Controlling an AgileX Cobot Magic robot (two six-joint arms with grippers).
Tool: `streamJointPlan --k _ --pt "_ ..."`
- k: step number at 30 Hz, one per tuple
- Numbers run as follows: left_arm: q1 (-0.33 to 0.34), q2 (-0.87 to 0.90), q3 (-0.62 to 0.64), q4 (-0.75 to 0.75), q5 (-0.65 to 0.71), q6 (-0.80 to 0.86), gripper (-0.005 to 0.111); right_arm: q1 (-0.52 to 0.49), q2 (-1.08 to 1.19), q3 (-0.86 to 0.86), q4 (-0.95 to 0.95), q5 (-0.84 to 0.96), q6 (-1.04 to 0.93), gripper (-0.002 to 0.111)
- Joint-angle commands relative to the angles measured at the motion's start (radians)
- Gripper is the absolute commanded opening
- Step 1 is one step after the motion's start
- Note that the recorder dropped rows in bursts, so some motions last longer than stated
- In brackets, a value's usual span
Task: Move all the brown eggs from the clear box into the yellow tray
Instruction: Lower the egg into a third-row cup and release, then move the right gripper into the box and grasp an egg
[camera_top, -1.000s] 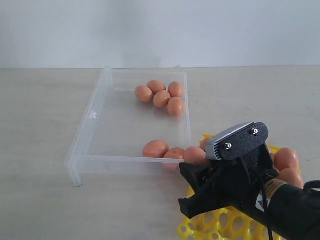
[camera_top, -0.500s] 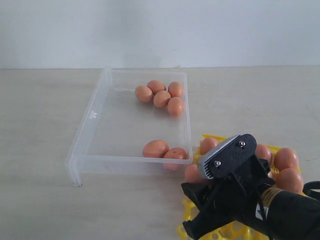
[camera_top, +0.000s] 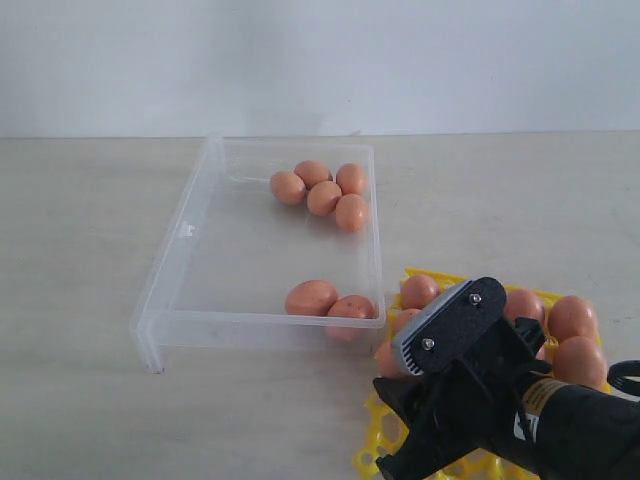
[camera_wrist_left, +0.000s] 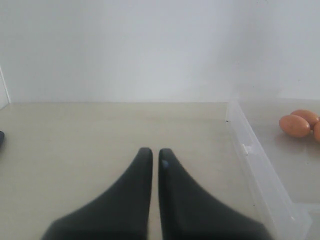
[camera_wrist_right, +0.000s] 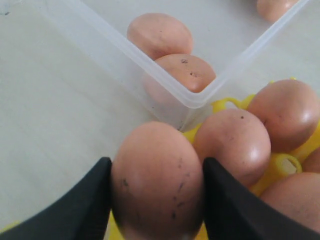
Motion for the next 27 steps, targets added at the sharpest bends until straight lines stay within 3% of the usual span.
streamJointPlan --k 1,5,16,23,25,27 --pt "-0.001 -0.004 0.004 0.002 -0.004 0.000 0.004 -0.002 0.002 0.000 0.006 0.002 -0.011 0.045" --pt "-0.001 -0.004 0.004 0.002 -0.004 0.000 0.004 -0.002 0.002 0.000 0.006 0.000 -0.011 0.056" --pt "-0.001 -0.004 0.004 0.002 -0.004 0.000 0.004 -0.002 -0.096 -0.002 0.018 -0.044 -0.011 0.055" --pt "-0.001 -0.004 0.004 0.002 -0.004 0.000 0.004 -0.002 -0.335 -0.019 0.241 -0.218 -0.011 0.055" --pt "-0.001 -0.004 0.004 0.002 -0.004 0.000 0.004 -0.002 -0.388 -0.064 0.319 -0.176 -0.046 0.055" --pt "-0.001 -0.004 0.004 0.002 -0.004 0.000 0.004 -0.003 -0.424 -0.146 0.391 -0.004 -0.149 0.054"
